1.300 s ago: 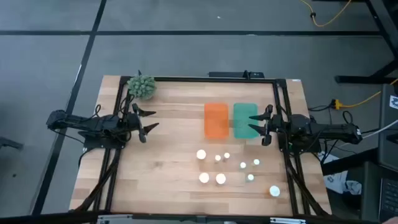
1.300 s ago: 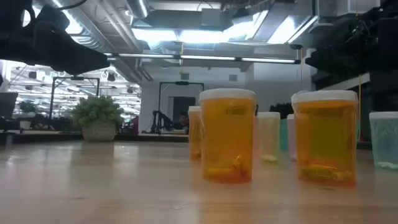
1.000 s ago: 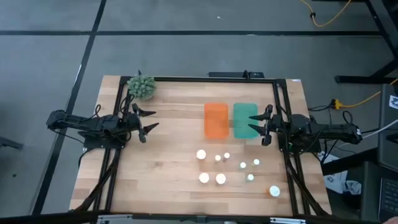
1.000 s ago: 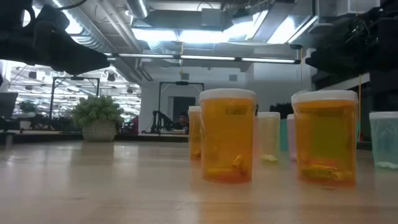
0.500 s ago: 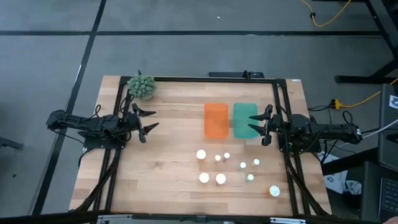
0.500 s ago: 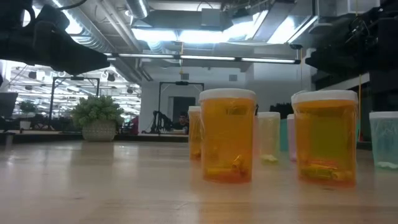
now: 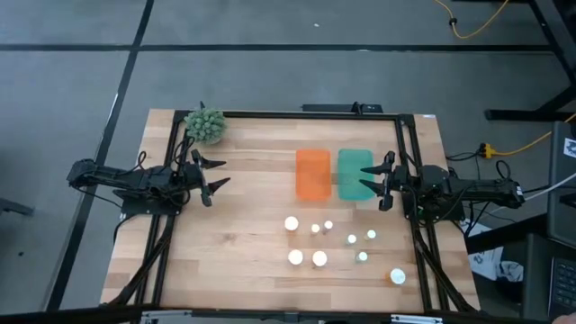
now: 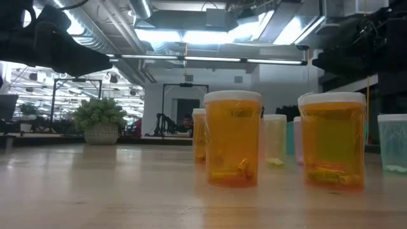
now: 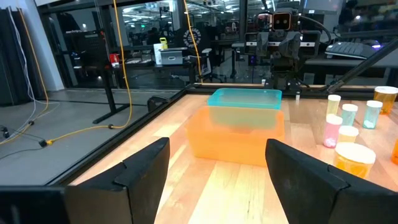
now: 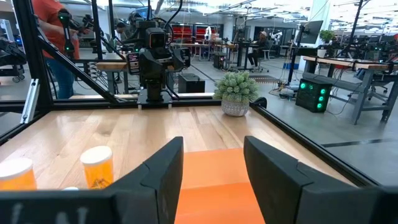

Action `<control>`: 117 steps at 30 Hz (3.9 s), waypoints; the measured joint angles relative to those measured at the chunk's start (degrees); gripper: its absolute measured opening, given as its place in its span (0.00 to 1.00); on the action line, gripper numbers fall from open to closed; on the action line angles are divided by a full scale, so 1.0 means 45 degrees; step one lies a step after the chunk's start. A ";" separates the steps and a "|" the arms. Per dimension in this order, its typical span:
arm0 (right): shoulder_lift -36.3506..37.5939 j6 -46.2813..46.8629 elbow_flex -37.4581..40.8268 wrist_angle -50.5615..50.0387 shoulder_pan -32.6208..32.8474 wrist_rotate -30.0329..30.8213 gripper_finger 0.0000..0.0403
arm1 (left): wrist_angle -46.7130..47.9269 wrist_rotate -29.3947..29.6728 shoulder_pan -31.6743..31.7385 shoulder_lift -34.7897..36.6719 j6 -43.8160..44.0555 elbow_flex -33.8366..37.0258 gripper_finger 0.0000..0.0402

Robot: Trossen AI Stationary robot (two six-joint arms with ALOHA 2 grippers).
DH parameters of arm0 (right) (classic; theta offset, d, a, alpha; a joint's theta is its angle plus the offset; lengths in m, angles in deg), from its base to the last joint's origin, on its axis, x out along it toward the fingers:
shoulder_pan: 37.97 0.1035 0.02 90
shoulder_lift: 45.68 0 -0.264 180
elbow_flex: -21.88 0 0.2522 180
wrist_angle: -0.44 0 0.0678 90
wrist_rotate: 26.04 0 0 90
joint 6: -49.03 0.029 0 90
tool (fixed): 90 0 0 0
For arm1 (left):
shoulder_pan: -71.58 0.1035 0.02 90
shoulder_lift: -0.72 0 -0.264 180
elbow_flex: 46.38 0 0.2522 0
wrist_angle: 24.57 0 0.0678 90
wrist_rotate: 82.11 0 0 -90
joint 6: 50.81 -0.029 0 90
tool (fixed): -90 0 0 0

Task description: Pick and place medicine bottles into bin by pill shape (circle, oval)

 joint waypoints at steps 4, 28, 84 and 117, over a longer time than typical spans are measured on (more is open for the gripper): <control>0.0000 0.0000 0.0000 0.0000 0.0003 0.0000 0.43 | 0.0003 0.0000 0.0002 0.0002 -0.0002 -0.0002 0.64; 0.0005 0.1694 0.0000 0.0136 0.0000 -0.0011 0.43 | 0.0003 0.0000 0.0000 0.0003 0.0000 0.0000 0.64; 0.0000 0.1656 0.0000 -0.0207 0.0013 -0.1545 0.43 | 0.0003 0.0000 0.0000 0.0002 0.0000 0.0000 0.64; 0.0000 -0.0049 0.0000 0.2757 0.0008 -0.0777 0.43 | 0.0003 0.0000 0.0000 0.0003 0.0087 0.0000 0.64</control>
